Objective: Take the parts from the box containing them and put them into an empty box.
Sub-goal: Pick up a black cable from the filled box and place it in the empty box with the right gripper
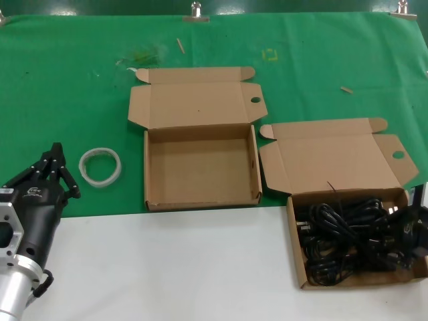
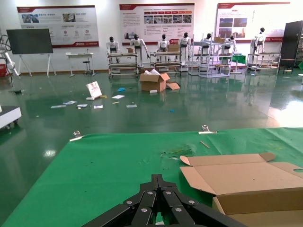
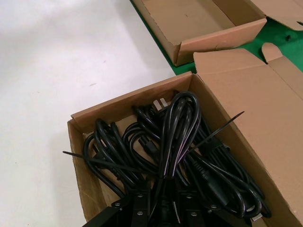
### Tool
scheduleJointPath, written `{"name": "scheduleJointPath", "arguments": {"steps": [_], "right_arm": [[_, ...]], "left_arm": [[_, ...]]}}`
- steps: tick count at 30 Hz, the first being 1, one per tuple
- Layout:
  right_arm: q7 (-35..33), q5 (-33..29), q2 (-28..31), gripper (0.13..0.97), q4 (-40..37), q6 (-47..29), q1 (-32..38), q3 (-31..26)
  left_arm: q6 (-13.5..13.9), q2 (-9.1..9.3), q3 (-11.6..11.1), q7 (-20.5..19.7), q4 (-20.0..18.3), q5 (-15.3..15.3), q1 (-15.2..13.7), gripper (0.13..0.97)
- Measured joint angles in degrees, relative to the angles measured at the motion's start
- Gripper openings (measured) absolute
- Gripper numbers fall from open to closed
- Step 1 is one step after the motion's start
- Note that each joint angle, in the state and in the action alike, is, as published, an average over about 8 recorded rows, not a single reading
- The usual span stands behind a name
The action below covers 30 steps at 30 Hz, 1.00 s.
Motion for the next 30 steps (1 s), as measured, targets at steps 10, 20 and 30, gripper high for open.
{"name": "scheduleJointPath", "arguments": {"steps": [10,20,30], "right_arm": [[-0.25,-0.52,-0.37,0.216,0.21,0.65,0.02,0.05],[-0.53,-0.32,0.33,0.212,0.93,0.41,0.54,0.67],[-0.48,0.71,1.82,0.211,2.79,-0.34,1.25,1.87]], "left_arm": [[0.0,0.0,0.0,0.0,0.0,0.0,0.0,0.14],[0.0,0.0,0.0,0.0,0.0,0.0,0.0,0.14],[0.0,0.0,0.0,0.0,0.0,-0.01,0.0,0.14]]}}
